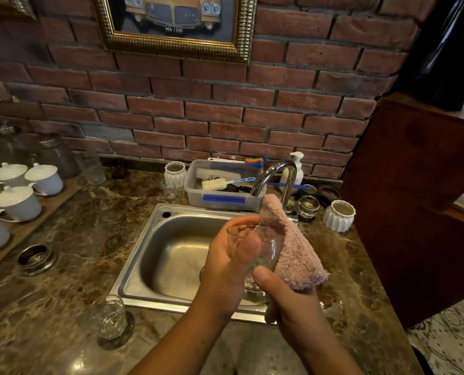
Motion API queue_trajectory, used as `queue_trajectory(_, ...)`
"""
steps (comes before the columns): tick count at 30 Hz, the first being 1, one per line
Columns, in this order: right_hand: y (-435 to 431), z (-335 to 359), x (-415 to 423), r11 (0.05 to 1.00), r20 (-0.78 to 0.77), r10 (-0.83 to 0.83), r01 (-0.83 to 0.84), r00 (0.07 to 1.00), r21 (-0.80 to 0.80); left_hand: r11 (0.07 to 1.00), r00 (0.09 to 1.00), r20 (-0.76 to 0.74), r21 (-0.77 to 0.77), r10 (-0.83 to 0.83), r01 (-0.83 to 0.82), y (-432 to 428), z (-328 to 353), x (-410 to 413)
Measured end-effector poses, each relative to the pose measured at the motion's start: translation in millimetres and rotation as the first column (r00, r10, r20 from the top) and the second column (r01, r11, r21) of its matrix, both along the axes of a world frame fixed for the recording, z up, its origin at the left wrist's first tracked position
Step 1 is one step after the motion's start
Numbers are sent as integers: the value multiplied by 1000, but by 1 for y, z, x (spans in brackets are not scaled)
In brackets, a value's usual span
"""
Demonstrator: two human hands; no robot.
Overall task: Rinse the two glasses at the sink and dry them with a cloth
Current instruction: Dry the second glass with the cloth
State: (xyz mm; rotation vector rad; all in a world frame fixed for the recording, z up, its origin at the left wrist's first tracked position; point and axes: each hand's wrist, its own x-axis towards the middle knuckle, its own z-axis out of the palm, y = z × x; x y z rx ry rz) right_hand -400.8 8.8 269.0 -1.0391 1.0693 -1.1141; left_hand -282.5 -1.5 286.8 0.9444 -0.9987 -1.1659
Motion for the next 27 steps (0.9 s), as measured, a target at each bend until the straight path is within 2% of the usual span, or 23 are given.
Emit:
queue_trajectory(3,-1,8,1,997,-34,56,-58,998,-54,999,998,40,32,-40,38,-3,-4,7)
queue_trajectory(5,-4,8,4,993,-10,65,-66,998,-94,996,995,98,88,-16,8,-4,-4,6)
queue_trajectory(7,-9,6,8,990,-50,-17,10,999,-143,988,979,195,129,58,-85,-4,-2,0)
queue_trajectory(9,-14,3,6,957,-177,-127,73,976,-280,979,972,218,159,90,-126,-2,1,-5)
queue_trajectory(12,-18,-1,-1,911,-358,-174,12,918,-413,973,991,131,233,-27,-4,3,5,-12)
queue_trajectory(16,-22,-1,-4,944,-332,-23,-89,943,-318,974,1000,4,228,-3,2,1,4,-12)
queue_trajectory(19,-20,6,-4,897,-402,48,-216,915,-385,973,991,-135,229,5,26,-2,3,-5)
queue_trajectory(23,-29,15,-2,872,-292,72,-202,954,-446,975,968,-243,189,-67,115,-2,1,5)
queue_trajectory(27,-32,16,-4,895,-195,162,-228,967,-383,966,940,-314,170,-136,197,-1,-1,11)
